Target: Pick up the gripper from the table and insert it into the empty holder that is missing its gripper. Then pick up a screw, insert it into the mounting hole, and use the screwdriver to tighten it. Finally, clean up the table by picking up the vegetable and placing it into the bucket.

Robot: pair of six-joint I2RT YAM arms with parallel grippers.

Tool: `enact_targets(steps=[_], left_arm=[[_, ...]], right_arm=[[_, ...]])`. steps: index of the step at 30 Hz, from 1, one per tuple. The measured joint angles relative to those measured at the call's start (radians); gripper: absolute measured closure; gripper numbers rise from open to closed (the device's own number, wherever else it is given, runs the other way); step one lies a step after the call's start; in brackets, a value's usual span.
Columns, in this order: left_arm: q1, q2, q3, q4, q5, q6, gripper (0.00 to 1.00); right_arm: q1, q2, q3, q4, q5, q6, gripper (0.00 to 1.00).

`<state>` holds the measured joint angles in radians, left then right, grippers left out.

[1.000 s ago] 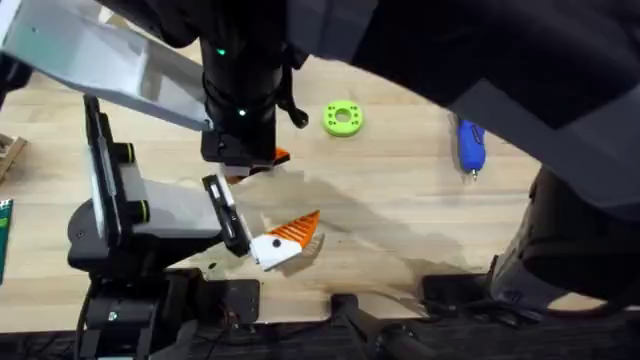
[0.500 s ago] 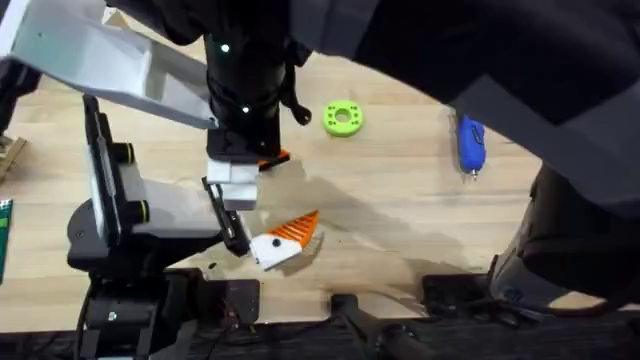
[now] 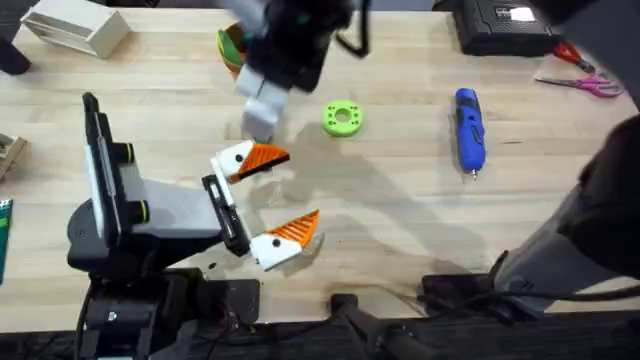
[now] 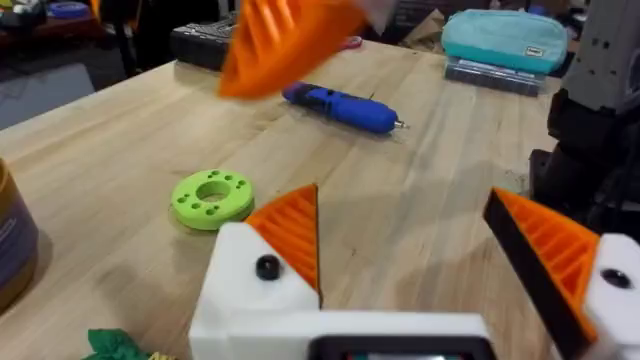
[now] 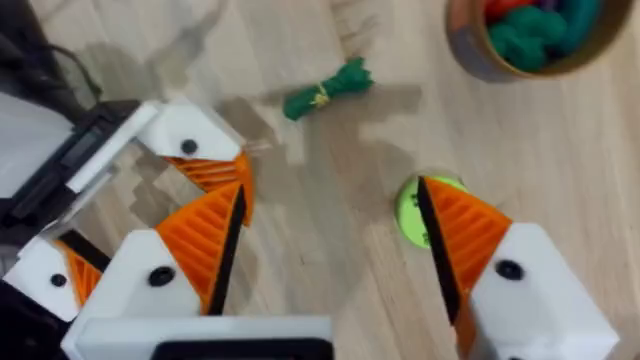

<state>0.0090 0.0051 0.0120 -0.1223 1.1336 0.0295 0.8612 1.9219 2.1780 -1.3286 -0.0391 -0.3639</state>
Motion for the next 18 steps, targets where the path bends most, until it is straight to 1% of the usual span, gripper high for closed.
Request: enact_targets(steps=[2, 4, 8, 10, 13, 15, 18], left_arm=[[0.000, 0.000, 0.000, 0.000, 0.000, 0.000, 0.015], [0.000, 0.000, 0.000, 0.000, 0.000, 0.000, 0.016], [0.000, 0.000, 0.000, 0.000, 0.000, 0.000, 0.015], [0.000, 0.000, 0.000, 0.000, 0.000, 0.000, 0.014], [0.000, 0.000, 0.000, 0.000, 0.000, 0.000, 0.014], [0.000, 0.000, 0.000, 0.000, 0.000, 0.000, 0.014], [0.000, 0.000, 0.000, 0.000, 0.000, 0.000, 0.014]], right_arm=[[-0.025, -0.032, -0.017, 0.026, 0.000, 0.024, 0.016], [-0.050, -0.081, -0.076, 0.077, -0.003, 0.056, 0.016], [-0.128, -0.234, -0.332, 0.249, -0.011, 0.160, 0.015], [-0.200, -0.310, -0.469, 0.285, -0.011, 0.214, 0.015], [-0.335, -0.397, -0.622, 0.278, -0.010, 0.278, 0.015], [-0.427, -0.441, -0.687, 0.262, -0.009, 0.306, 0.015], [-0.550, -0.502, -0.750, 0.253, -0.010, 0.337, 0.015]])
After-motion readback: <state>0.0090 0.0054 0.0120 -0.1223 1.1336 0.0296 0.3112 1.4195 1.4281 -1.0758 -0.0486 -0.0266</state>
